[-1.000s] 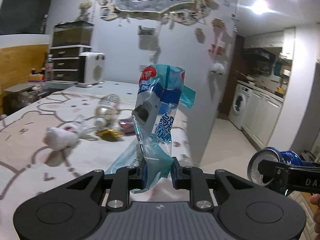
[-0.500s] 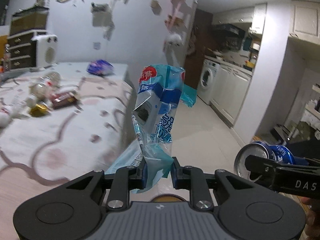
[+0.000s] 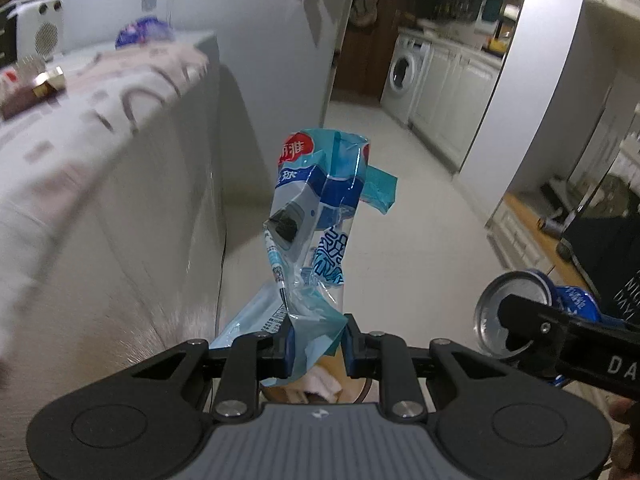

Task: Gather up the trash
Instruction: 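Carry the tissue packet and Pepsi can with both tools over the yellow bucket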

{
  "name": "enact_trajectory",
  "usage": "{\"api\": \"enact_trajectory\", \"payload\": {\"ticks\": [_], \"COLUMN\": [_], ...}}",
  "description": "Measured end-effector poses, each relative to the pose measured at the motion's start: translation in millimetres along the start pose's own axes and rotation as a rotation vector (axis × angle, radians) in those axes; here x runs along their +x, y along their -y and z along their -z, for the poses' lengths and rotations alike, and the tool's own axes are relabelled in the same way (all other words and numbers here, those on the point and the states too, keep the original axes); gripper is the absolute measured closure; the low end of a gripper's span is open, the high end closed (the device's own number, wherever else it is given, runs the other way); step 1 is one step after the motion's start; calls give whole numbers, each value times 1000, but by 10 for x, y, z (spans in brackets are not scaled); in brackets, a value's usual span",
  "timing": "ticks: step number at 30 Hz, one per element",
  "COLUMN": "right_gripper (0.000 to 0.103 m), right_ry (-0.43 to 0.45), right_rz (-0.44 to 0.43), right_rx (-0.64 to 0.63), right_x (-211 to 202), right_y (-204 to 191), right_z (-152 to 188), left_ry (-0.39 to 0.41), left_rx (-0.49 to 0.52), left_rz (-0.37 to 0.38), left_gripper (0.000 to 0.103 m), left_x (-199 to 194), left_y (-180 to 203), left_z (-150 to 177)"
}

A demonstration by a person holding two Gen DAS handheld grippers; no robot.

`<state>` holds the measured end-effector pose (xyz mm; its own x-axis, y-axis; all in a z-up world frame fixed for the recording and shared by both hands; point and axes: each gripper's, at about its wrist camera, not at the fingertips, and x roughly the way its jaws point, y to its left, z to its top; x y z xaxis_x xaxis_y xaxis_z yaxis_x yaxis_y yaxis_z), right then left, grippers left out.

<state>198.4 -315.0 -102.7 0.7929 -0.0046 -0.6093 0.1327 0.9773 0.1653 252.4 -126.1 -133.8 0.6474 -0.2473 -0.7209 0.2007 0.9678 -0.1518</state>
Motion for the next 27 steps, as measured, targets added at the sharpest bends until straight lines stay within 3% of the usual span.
{"api": "enact_trajectory", "payload": {"ticks": [8,18,27], "right_gripper": [7,7,7], "right_ry": [-90,-173,-295], "right_rz": [19,53,74], "right_rx": [78,225,266], "right_x": [732,1668,2283], "right_y": [184,330,448], "right_z": [249,599,979], "left_ry": [-123,-201,-555], "left_rx": [-25,-146,-175], "left_rz": [-13,64,17], "left_gripper": [79,79,78], "left_x": [926,2175,3153], "left_y": [-81,-335,-476], "left_z": [140,402,948]}}
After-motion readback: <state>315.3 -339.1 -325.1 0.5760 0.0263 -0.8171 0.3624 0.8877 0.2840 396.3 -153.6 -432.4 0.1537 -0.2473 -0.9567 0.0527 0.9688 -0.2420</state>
